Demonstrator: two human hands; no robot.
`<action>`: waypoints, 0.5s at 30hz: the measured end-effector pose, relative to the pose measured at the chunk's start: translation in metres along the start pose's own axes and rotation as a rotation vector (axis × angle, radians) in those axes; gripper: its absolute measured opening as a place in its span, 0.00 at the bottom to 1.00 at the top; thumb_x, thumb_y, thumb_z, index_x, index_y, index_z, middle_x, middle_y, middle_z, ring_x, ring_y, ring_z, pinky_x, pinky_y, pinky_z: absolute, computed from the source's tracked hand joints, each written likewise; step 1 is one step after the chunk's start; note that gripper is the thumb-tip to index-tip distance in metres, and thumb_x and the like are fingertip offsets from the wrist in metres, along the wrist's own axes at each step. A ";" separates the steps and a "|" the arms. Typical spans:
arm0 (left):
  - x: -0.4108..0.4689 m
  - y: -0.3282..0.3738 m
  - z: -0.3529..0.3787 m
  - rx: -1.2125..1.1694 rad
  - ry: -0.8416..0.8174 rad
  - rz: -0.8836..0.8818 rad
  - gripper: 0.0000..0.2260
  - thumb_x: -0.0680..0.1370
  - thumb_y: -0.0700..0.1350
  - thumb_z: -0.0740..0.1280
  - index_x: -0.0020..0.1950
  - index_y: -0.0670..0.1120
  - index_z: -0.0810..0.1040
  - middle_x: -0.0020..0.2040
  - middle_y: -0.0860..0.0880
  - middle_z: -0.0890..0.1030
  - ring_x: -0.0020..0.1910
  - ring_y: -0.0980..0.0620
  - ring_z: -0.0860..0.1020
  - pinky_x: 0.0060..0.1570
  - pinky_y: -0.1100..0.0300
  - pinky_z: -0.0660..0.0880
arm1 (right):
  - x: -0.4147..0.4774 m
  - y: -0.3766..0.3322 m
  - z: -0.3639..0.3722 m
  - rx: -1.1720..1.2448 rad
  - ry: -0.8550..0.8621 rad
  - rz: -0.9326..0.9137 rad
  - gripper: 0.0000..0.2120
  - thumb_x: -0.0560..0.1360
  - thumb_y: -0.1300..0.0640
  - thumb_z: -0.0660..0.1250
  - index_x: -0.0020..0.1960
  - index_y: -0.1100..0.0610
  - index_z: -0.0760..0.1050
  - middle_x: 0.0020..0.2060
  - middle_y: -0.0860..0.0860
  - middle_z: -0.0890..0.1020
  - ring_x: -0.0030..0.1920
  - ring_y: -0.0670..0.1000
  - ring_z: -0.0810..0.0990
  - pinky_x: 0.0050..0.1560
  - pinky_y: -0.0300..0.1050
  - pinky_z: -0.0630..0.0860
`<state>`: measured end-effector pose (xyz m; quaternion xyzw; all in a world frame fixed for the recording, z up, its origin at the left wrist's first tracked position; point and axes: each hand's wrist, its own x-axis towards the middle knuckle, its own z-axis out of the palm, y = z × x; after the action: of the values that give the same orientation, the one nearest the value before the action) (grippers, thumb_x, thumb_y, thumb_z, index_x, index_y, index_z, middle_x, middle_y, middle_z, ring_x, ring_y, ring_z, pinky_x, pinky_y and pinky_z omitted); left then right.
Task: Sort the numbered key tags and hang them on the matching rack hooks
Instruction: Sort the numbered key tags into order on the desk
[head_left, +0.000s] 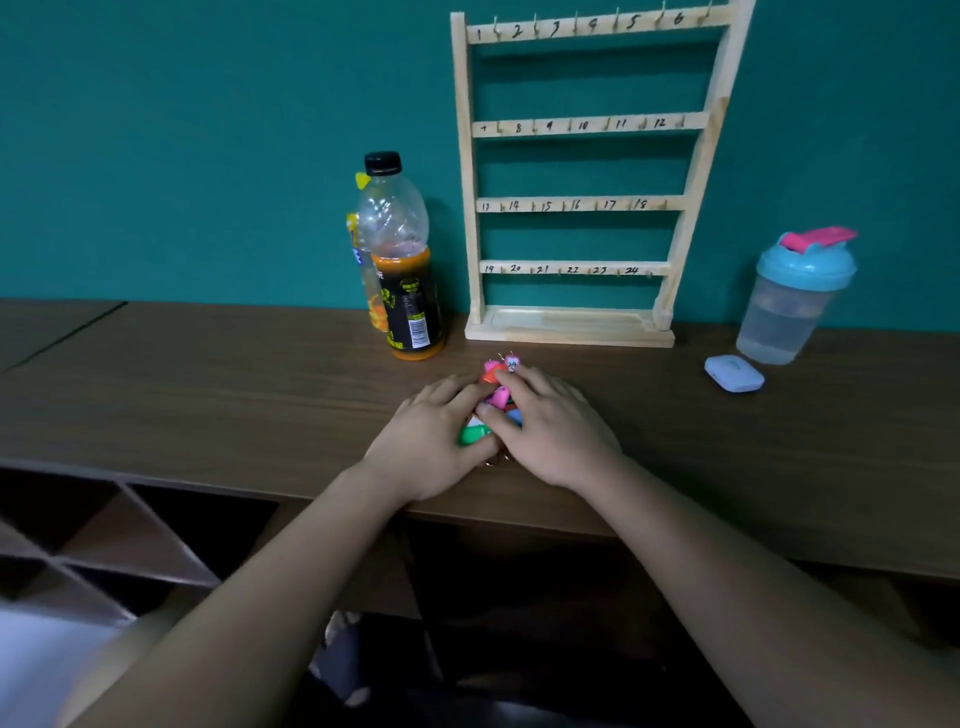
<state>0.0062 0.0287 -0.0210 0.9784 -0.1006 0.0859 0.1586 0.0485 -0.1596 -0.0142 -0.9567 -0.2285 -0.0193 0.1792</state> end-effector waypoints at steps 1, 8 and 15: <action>-0.005 -0.007 -0.003 -0.007 -0.004 -0.010 0.33 0.78 0.68 0.61 0.81 0.59 0.65 0.80 0.54 0.67 0.80 0.49 0.63 0.75 0.47 0.65 | 0.002 -0.007 0.003 0.003 -0.003 -0.006 0.33 0.84 0.30 0.49 0.85 0.42 0.56 0.84 0.47 0.60 0.83 0.55 0.59 0.83 0.56 0.56; -0.027 -0.047 -0.027 -0.026 -0.005 -0.080 0.35 0.74 0.70 0.60 0.79 0.58 0.68 0.78 0.54 0.69 0.80 0.50 0.64 0.73 0.47 0.66 | 0.020 -0.054 0.025 -0.008 -0.006 -0.050 0.32 0.85 0.32 0.48 0.84 0.45 0.58 0.84 0.50 0.62 0.83 0.54 0.59 0.83 0.56 0.56; -0.031 -0.082 -0.040 -0.075 -0.007 -0.120 0.32 0.73 0.68 0.68 0.74 0.57 0.73 0.70 0.56 0.74 0.73 0.51 0.71 0.70 0.49 0.69 | 0.035 -0.082 0.042 0.009 0.017 -0.121 0.28 0.87 0.35 0.47 0.81 0.46 0.63 0.80 0.49 0.67 0.80 0.55 0.65 0.81 0.56 0.62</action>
<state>-0.0108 0.1228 -0.0139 0.9763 -0.0453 0.0691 0.1999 0.0414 -0.0617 -0.0219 -0.9401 -0.2843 -0.0373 0.1842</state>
